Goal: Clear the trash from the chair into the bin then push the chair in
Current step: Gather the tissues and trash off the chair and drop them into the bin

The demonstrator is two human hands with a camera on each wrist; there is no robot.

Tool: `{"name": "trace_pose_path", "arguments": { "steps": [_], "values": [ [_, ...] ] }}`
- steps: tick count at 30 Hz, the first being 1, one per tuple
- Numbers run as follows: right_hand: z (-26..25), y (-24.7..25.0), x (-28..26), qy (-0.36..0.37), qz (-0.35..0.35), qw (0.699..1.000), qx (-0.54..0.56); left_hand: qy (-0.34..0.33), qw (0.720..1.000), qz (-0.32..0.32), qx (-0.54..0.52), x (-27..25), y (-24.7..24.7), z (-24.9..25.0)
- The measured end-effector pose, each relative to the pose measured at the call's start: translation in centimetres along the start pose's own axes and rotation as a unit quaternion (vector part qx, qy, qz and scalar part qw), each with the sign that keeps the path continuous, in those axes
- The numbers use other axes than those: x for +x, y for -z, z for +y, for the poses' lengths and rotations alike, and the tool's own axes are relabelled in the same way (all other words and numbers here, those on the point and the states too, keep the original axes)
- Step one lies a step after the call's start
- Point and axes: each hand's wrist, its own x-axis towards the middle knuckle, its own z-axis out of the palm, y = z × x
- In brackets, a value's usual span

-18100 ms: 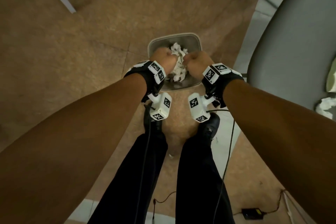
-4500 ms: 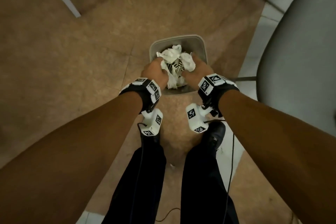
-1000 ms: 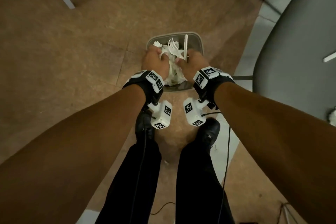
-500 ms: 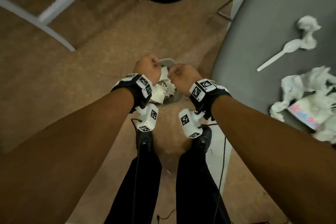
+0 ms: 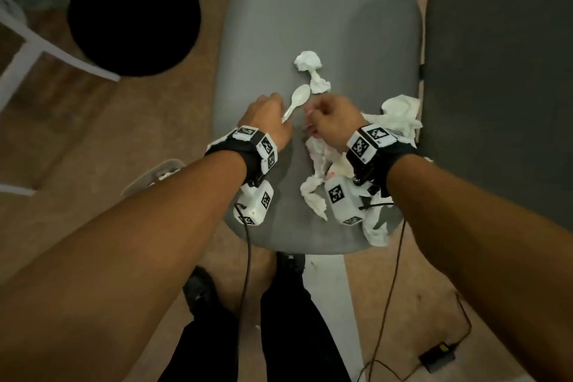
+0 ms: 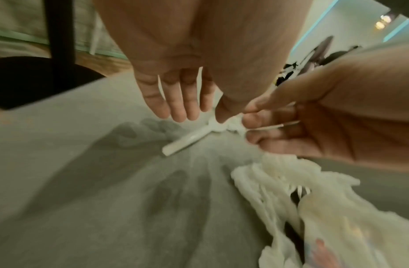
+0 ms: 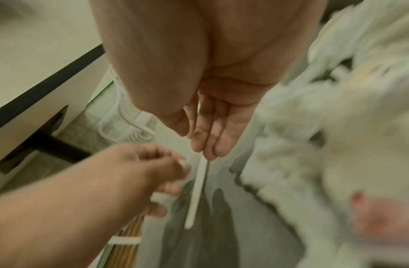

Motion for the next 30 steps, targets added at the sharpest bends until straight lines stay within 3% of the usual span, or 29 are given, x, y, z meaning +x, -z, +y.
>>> {"name": "trace_pose_path", "arguments": {
  "steps": [3,6,13,17,22,26,30],
  "values": [
    [2.3,4.5,0.5,-0.009,0.023,0.999,-0.034,0.0,0.997,-0.015,0.075,0.6,-2.6,0.7],
    [4.1,7.3,0.6,0.001,0.029,0.988,-0.15,-0.009,0.994,0.003,0.112,0.5,-3.8,0.6],
    [5.3,5.5,2.7,-0.009,-0.065,0.961,-0.269,-0.07,0.991,0.063,0.093,1.5,-2.2,2.5],
    [5.0,6.6,3.5,0.023,-0.004,0.976,-0.218,-0.09,0.983,0.115,0.112,5.4,-2.1,5.1],
    [6.3,10.9,4.8,-0.02,0.156,0.977,-0.145,-0.058,0.99,0.032,0.128,8.8,-3.0,7.1],
    [8.1,12.8,5.0,-0.142,0.115,0.945,-0.27,-0.051,0.994,0.02,0.097,9.2,-3.2,5.9],
    [9.2,11.3,5.5,-0.11,0.092,0.943,-0.3,-0.09,0.986,0.016,0.137,7.3,-3.8,4.2]
  ]
}}
